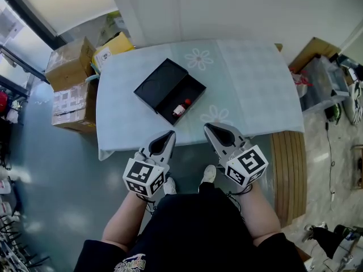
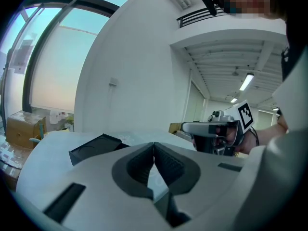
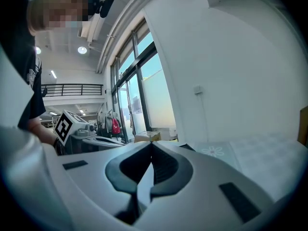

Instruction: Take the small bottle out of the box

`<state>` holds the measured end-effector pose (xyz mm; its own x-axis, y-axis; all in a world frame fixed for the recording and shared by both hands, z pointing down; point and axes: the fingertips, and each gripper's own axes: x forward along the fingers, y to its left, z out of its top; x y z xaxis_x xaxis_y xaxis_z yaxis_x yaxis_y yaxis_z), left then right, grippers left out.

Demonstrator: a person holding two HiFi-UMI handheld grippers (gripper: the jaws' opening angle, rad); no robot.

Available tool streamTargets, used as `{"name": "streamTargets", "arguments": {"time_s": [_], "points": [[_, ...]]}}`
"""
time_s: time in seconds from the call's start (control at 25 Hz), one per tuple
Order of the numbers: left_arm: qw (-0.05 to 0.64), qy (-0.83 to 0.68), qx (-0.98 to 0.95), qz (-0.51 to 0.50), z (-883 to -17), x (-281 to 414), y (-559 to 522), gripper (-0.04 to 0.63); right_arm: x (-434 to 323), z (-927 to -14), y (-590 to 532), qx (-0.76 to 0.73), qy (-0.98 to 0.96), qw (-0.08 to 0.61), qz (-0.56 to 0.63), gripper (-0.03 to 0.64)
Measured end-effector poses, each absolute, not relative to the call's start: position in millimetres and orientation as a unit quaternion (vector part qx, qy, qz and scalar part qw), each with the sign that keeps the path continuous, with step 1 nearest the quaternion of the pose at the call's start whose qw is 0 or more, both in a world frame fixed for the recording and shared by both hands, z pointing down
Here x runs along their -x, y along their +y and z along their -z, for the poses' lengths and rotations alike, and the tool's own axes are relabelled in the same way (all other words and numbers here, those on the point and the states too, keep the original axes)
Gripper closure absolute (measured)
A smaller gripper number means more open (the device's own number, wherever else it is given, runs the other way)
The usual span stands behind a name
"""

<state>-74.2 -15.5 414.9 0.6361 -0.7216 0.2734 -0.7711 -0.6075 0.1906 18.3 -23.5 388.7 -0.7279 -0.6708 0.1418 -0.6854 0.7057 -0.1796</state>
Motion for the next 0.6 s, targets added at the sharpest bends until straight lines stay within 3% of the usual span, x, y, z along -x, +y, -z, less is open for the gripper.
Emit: {"name": "streamTargets", "arguments": {"time_s": [0.6], "points": [[0.152, -0.484, -0.857, -0.091, -423, 45, -41, 0.566, -48, -399, -63, -0.296, -0.947, 0.032, -0.122, 0.594]]}}
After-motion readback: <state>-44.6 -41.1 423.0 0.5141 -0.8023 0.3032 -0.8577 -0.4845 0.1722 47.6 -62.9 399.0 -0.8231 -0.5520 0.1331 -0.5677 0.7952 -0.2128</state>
